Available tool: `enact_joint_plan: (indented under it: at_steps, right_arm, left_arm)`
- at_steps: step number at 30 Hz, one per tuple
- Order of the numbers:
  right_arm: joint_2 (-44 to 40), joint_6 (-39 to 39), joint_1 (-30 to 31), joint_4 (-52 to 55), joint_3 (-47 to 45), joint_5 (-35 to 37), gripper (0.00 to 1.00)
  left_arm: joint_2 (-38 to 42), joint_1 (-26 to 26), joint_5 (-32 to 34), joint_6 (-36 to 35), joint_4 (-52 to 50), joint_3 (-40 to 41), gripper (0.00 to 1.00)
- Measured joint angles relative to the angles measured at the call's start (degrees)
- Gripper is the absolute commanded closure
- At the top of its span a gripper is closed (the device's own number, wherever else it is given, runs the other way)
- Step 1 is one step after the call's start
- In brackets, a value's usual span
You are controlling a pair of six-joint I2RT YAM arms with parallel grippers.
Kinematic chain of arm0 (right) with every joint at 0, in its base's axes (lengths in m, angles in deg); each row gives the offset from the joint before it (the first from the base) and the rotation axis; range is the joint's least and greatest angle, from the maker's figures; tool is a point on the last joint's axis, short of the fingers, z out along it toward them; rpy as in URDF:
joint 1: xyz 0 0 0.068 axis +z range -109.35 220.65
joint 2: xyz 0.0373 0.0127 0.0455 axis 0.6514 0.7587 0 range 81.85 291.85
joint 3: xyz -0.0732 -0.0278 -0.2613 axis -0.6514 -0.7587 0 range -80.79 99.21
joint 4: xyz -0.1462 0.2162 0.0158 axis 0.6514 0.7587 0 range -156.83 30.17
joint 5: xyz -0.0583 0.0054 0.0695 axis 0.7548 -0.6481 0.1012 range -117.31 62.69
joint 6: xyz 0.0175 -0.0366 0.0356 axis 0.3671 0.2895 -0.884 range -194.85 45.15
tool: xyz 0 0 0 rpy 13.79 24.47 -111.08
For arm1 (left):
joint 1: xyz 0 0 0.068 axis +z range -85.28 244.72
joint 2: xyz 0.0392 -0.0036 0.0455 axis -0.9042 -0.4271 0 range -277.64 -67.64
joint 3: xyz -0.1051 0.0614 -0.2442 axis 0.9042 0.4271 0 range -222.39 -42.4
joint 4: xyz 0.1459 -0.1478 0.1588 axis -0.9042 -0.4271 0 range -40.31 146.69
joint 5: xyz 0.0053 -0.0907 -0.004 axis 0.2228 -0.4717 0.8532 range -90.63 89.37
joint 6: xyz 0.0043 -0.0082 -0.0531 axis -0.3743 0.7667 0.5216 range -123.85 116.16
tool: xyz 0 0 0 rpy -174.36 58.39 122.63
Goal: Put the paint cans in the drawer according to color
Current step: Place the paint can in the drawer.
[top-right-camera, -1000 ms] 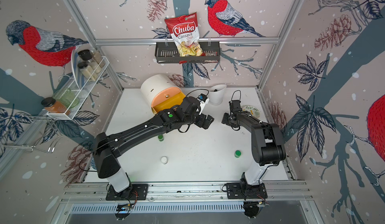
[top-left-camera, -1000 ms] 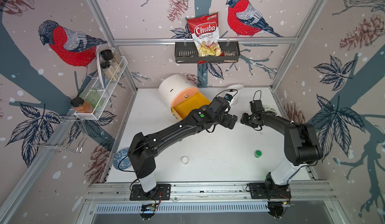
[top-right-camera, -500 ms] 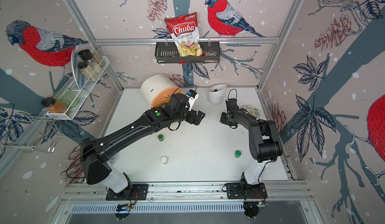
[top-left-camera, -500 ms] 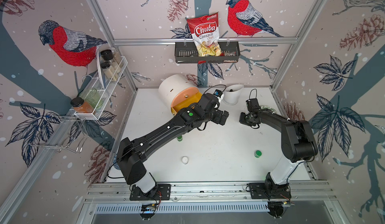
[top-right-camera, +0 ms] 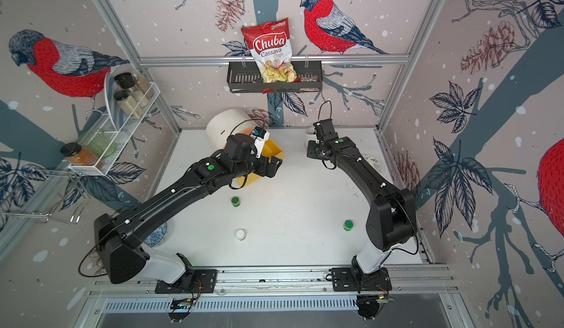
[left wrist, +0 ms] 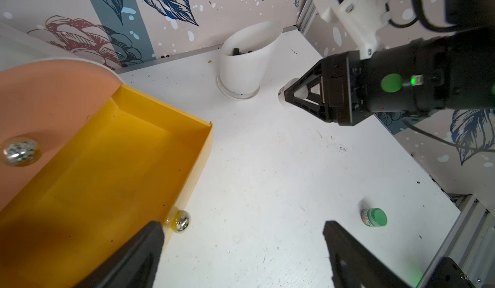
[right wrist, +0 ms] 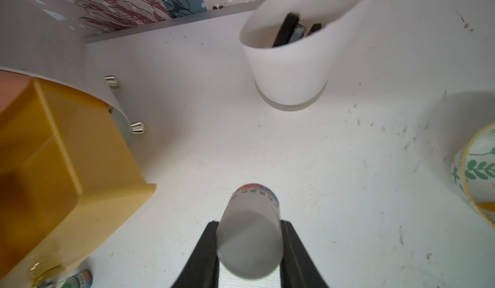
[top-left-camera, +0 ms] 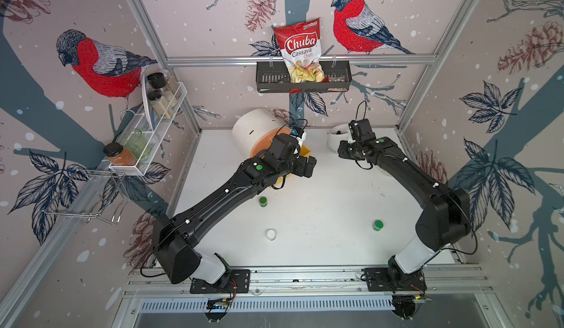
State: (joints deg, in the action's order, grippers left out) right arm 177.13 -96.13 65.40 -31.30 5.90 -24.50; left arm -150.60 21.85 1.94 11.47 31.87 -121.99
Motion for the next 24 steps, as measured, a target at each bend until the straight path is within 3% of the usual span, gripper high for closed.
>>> enact_joint_plan:
  at_steps: [6, 16, 24]
  right_arm:
    - [1.6, -0.1, 5.3, 2.8, 10.1, 0.1, 0.72]
    - [13.3, -0.1, 13.5, 8.7, 28.5, 0.2, 0.73]
    - [20.3, -0.1, 17.4, 11.8, 36.9, 0.2, 0.73]
  left_arm:
    - [3.9, 2.2, 0.6, 0.9, -0.1, 2.5, 0.04]
    - [11.2, 6.5, 2.0, 1.0, -0.7, 7.1, 0.04]
    - [15.0, 8.4, 1.7, 1.0, -1.2, 9.5, 0.04]
